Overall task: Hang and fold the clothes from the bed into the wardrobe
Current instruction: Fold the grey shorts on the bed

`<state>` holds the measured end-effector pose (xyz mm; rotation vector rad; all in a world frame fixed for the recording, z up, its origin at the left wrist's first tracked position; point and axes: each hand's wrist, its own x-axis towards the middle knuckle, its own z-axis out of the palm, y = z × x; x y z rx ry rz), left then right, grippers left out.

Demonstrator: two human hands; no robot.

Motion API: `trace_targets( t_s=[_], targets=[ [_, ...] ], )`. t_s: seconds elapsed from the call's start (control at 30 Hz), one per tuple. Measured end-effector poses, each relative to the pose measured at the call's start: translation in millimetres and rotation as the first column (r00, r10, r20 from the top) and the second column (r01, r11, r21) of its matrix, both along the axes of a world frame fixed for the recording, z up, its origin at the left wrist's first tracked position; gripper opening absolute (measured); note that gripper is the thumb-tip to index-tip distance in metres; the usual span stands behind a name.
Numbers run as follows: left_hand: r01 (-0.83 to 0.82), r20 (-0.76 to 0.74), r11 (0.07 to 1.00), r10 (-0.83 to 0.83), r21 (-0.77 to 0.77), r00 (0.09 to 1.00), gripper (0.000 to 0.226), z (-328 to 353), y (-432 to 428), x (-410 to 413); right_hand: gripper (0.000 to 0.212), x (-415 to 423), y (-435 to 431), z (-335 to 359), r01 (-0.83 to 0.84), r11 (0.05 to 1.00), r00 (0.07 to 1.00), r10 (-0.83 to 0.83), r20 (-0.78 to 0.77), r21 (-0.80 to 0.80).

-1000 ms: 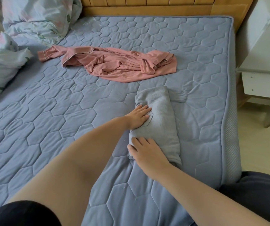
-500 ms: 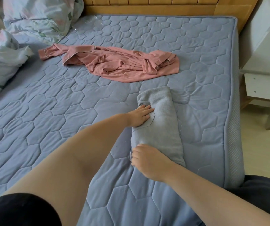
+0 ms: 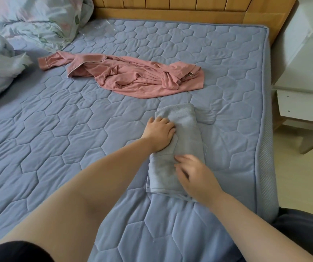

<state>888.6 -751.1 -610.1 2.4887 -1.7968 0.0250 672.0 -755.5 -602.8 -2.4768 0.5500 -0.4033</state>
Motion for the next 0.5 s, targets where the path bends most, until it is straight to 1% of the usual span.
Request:
trace_targets(
  t_s=[0.03,0.07,0.1,0.13,0.17,0.2,0.23,0.27,0.3,0.33,0.37,0.4,0.43,0.47,0.5],
  targets=[
    [0.008,0.008,0.999,-0.008,-0.040,1.000,0.039,1.7,-8.6,-1.8,0.017,-0.6,-4.5,0.9,0.047,0.999,0.998,-0.047,0.047,0.006],
    [0.047,-0.005,0.998,-0.047,-0.046,0.999,0.043,0.7,-15.8,-2.9,0.014,-1.2,-7.4,1.1,0.069,0.997,0.995,-0.067,0.069,-0.021],
    [0.109,-0.020,0.994,-0.109,-0.002,0.994,0.049,-1.8,-20.9,-3.1,0.012,-1.8,-8.8,-0.1,0.061,0.997,0.997,-0.059,0.056,-0.046],
    [0.158,-0.041,0.984,-0.155,0.081,0.987,0.053,-5.6,-24.7,-1.5,0.013,-2.6,-9.2,-2.4,0.047,0.997,0.998,-0.045,0.036,-0.063],
    [0.162,-0.078,0.974,-0.151,0.161,0.985,0.055,-9.0,-27.1,1.9,0.015,-3.1,-9.3,-5.2,0.036,0.997,0.999,-0.035,0.018,-0.064],
    [0.109,-0.123,0.972,-0.085,0.206,0.989,0.055,-11.3,-29.0,8.0,0.015,-3.4,-8.8,-7.8,0.035,0.998,0.999,-0.035,0.008,-0.053],
    [0.011,-0.169,0.977,0.026,0.212,0.985,0.054,-11.8,-30.8,16.2,0.015,-3.4,-8.3,-9.9,0.037,0.998,0.999,-0.037,-0.001,-0.041],
    [-0.114,-0.224,0.976,0.155,0.185,0.962,0.054,-11.2,-32.2,26.1,0.014,-3.5,-7.9,-12.0,0.040,0.999,0.999,-0.040,-0.012,-0.035],
    [-0.246,-0.294,0.960,0.276,0.135,0.915,0.053,-8.5,-33.3,34.9,0.013,-3.1,-8.1,-13.8,0.042,0.999,0.999,-0.043,-0.022,-0.030],
    [-0.371,-0.400,0.926,0.369,0.077,0.839,0.051,-4.8,-34.6,44.3,0.011,-2.3,-8.7,-15.4,0.046,0.999,0.999,-0.047,-0.027,-0.024],
    [-0.483,-0.528,0.875,0.424,0.029,0.736,0.046,-0.1,-35.6,53.1,0.009,-1.4,-9.5,-17.0,0.051,0.999,0.998,-0.052,-0.031,-0.015],
    [-0.582,-0.649,0.814,0.445,0.005,0.617,0.039,5.0,-36.0,61.4,0.008,-0.8,-10.5,-18.2,0.056,0.998,0.998,-0.056,-0.036,-0.003],
    [-0.648,-0.750,0.762,0.437,0.016,0.496,0.031,10.7,-36.1,67.6,0.007,-0.1,-11.4,-18.9,0.060,0.998,0.997,-0.059,-0.041,0.011],
    [-0.677,-0.824,0.734,0.417,0.056,0.384,0.022,15.3,-35.6,72.5,0.007,0.6,-12.3,-19.0,0.064,0.998,0.997,-0.063,-0.042,0.022],
    [-0.668,-0.863,0.735,0.408,0.116,0.299,0.016,20.0,-33.7,75.2,0.007,1.9,-13.3,-19.3,0.069,0.997,0.997,-0.067,-0.039,0.029]
  ],
)
